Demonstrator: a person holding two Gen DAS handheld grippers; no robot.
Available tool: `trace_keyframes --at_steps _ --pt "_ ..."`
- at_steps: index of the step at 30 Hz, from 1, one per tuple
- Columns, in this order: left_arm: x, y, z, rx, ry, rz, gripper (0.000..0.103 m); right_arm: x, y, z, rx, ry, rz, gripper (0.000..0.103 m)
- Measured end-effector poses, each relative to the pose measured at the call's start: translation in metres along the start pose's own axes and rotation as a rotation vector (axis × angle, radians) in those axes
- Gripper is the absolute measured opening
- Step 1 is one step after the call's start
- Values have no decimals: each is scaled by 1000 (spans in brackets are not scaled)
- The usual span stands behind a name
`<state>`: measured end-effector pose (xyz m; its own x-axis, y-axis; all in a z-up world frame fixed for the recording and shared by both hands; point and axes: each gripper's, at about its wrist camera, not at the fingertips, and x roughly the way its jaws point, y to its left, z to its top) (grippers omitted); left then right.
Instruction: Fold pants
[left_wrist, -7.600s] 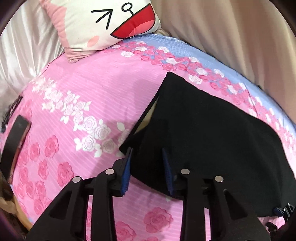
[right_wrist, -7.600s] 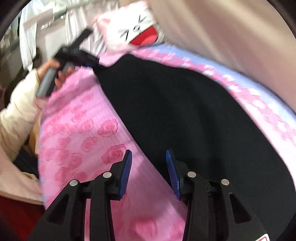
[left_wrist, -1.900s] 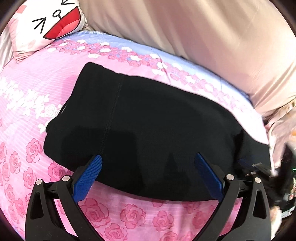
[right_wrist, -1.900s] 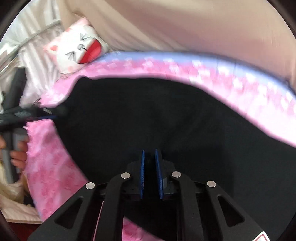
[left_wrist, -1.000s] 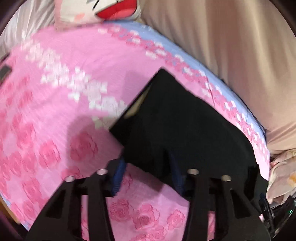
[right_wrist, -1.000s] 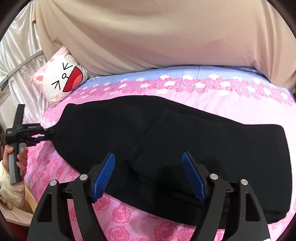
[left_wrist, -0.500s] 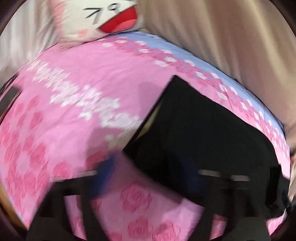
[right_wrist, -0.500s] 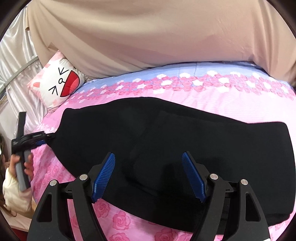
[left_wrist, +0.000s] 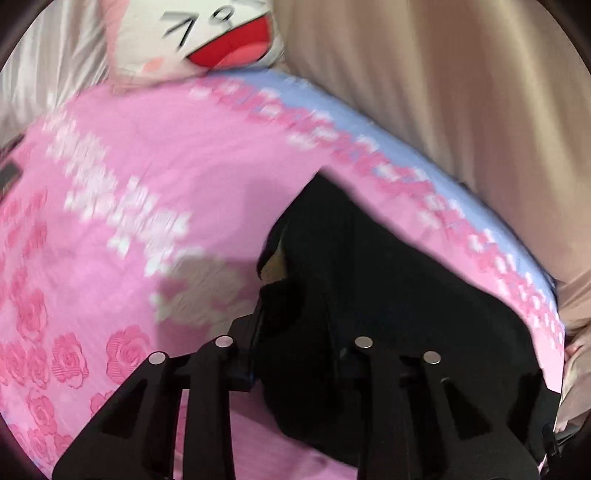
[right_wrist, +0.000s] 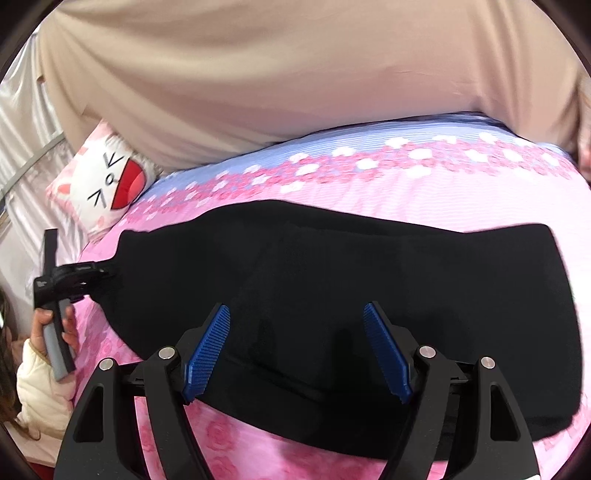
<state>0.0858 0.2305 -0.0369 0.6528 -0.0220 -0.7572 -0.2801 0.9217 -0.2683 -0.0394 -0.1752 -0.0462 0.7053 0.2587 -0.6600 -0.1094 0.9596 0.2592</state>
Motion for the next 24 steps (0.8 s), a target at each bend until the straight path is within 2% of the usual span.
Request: trace_keyframes --at_steps 2,5,7,9,12,14,16,18,20,21,22,23,24 --pt "-21 -26 6 72 -48 -38 24 -10 -13 -1 30 -23 -19 73" --pt "-67 -92 8 223 -129 -158 24 -23 -36 -2 84 -60 -42 73" --pt "-94 -142 -1 333 -166 -251 24 -31 -53 -3 128 -81 -51 73" --pt "-113 -194 -20 439 -163 -346 24 -40 -68 -5 169 -102 -58 73" --pt "-114 -257 -56 567 -108 -435 24 -57 -92 -13 221 -135 -78 73" --pt "-98 -294 -90 633 -15 -468 24 -70 -106 -17 245 -150 -95 73" --pt "-75 -319 -121 677 75 -459 25 -84 -119 -24 264 -162 -117 74" --pt "-50 -333 -154 722 146 -404 26 -95 -130 -31 284 -170 -131 74" --pt "-41 -336 -177 772 150 -334 39 -102 -138 -35 298 -172 -136 74" --pt "-45 -335 -185 788 139 -322 60 -105 -141 -36 301 -171 -135 75" --pt "-53 -333 -190 792 159 -360 81 -106 -142 -36 302 -171 -133 75" --pt "-62 -329 -191 789 169 -404 92 -106 -143 -35 301 -170 -123 75" --pt "-71 -328 -190 787 155 -421 97 -105 -142 -33 297 -168 -108 75"
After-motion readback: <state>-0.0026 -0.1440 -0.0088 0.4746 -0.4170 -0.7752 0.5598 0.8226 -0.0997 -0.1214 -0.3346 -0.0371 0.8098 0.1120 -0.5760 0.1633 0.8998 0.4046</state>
